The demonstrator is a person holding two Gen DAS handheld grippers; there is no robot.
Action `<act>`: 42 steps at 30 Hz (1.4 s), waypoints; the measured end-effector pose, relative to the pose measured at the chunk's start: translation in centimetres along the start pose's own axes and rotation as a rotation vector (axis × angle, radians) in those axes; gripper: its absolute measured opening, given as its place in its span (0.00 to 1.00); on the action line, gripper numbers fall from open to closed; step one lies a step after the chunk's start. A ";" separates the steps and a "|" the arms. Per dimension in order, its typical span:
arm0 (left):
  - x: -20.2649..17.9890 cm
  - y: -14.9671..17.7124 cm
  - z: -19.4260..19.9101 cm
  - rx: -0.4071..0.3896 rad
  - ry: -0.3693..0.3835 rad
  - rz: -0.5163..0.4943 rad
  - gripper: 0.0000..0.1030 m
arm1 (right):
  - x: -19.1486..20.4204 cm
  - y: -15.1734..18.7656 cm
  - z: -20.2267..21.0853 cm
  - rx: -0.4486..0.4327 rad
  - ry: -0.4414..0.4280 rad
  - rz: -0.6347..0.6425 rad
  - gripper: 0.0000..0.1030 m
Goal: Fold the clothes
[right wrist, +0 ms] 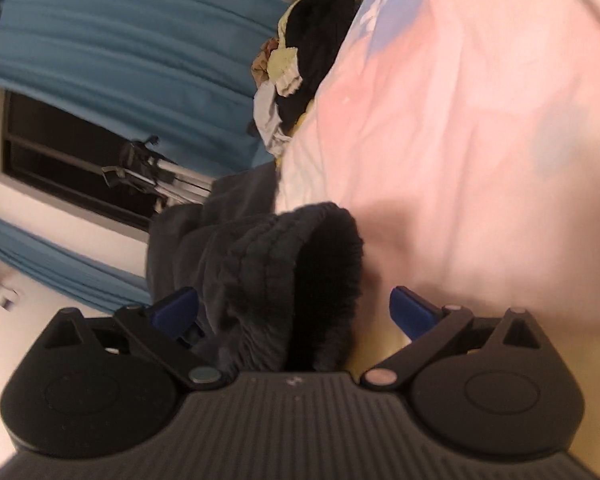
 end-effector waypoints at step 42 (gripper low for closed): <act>40.1 -0.6 13.4 -0.602 -0.445 0.944 0.20 | 42.8 32.0 -29.3 0.129 -0.460 1.048 0.14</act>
Point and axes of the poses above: each gripper's, at about its wrist camera, not at the fingertips, and z roughly against the way its jaws point, x to its left, y to its underside, the point moved 8 cm from there along -z, roughly the way its jaws point, and after that the axes turned 5 degrees about -x, right-handed, at the moved point
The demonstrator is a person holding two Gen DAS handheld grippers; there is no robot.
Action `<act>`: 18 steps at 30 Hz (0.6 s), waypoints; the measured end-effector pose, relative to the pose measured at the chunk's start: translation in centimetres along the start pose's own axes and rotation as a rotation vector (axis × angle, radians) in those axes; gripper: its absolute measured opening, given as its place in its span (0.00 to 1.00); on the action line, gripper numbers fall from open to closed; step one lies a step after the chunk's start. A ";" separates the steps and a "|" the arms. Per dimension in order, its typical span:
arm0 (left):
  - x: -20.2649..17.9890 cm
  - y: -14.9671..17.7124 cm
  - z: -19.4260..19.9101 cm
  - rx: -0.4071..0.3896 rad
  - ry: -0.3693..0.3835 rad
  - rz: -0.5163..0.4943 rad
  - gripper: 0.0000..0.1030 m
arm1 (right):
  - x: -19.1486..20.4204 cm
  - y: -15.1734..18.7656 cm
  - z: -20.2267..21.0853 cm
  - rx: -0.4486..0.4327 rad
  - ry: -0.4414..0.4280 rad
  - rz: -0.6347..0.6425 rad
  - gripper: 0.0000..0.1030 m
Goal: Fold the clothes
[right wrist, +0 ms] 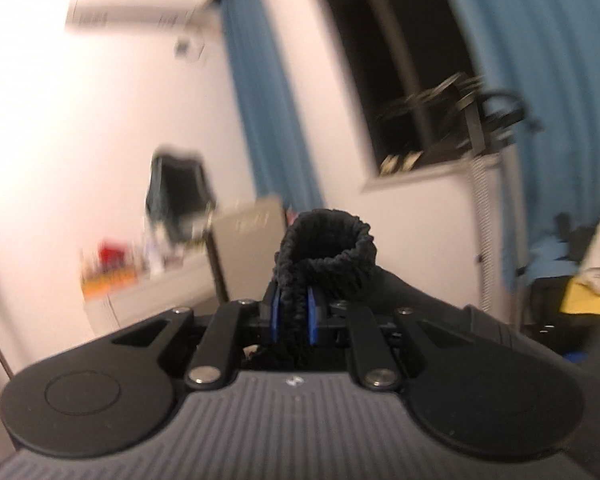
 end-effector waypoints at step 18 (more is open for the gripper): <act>14.6 1.5 -8.9 0.000 -0.022 0.187 0.29 | 1.7 16.8 -21.7 0.277 -0.150 0.092 0.49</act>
Point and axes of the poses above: each gripper's, at about its wrist camera, not at the fingertips, and z roughly against the way its jaws point, x to its left, y to its underside, the point moved 8 cm from there along -z, roughly the way its jaws point, and after that the axes turned 5 degrees about -x, right-handed, at the moved point
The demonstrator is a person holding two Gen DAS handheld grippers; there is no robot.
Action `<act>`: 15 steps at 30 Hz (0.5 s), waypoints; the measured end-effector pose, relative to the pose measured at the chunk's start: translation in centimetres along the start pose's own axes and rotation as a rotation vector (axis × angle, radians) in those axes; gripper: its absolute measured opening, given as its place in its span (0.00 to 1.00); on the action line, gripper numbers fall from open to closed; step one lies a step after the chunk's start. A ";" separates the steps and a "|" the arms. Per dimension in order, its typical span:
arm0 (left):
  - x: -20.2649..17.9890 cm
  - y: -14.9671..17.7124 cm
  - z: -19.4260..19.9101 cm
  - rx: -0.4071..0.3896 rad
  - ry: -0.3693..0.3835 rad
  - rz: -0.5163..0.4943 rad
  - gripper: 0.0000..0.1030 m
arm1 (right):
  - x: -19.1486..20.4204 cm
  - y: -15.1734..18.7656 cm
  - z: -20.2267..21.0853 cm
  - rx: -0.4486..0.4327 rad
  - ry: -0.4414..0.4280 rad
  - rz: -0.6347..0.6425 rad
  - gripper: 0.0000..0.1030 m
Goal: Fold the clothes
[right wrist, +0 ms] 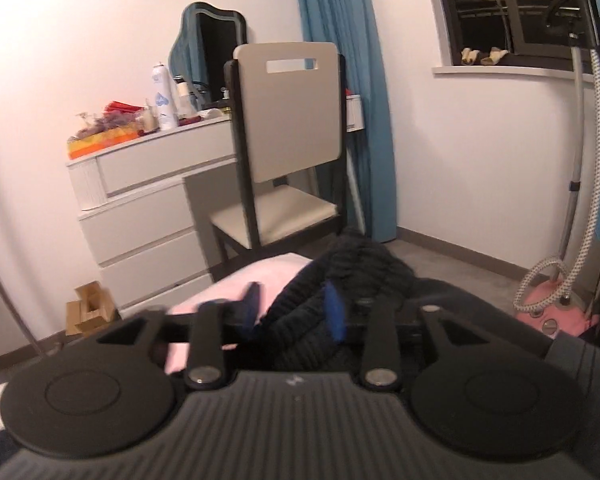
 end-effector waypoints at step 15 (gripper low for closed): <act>-4.3 2.4 1.5 0.092 -0.025 -0.179 0.81 | -1.1 -2.7 41.3 -0.120 0.181 -0.090 0.59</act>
Point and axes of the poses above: each gripper's, at about its wrist camera, not at the fingertips, and z roughly against the way its jaws point, x to its left, y to its underside, the point moved 8 cm from there along -z, roughly the way its jaws point, and after that the axes turned 5 degrees about -x, right-handed, at the moved point
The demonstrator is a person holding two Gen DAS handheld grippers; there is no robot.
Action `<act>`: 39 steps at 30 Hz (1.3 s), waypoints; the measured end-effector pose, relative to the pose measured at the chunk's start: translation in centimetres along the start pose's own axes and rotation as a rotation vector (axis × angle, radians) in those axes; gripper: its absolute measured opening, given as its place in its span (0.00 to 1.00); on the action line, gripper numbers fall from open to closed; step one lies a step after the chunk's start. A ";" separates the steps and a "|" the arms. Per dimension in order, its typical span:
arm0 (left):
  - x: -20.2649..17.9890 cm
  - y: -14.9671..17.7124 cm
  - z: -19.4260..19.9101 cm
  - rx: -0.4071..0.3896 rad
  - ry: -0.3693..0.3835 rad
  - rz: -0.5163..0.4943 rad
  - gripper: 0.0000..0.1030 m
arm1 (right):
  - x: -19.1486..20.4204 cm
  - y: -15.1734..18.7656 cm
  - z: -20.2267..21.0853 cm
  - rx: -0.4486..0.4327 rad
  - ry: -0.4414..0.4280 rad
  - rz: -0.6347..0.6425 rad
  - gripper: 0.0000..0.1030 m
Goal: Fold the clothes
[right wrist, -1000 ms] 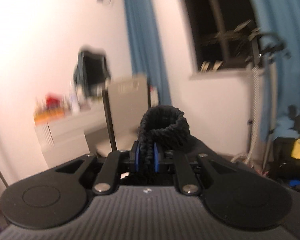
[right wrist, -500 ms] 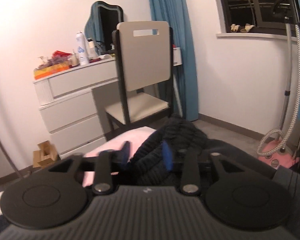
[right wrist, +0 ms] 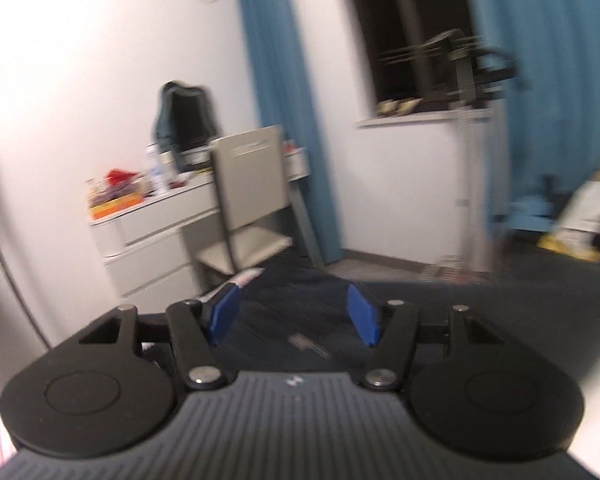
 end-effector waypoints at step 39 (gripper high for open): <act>-26.1 23.1 -15.4 0.345 -0.183 0.296 0.84 | -25.4 19.5 22.0 -0.036 0.249 -0.830 0.71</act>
Point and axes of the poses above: each gripper's, at about its wrist camera, not at the fingertips, and z roughly against the way its jaws point, x to its left, y to its underside, the point moved 8 cm from there along -z, roughly the way its jaws point, and after that the axes turned 5 degrees about -x, right-handed, at the moved point
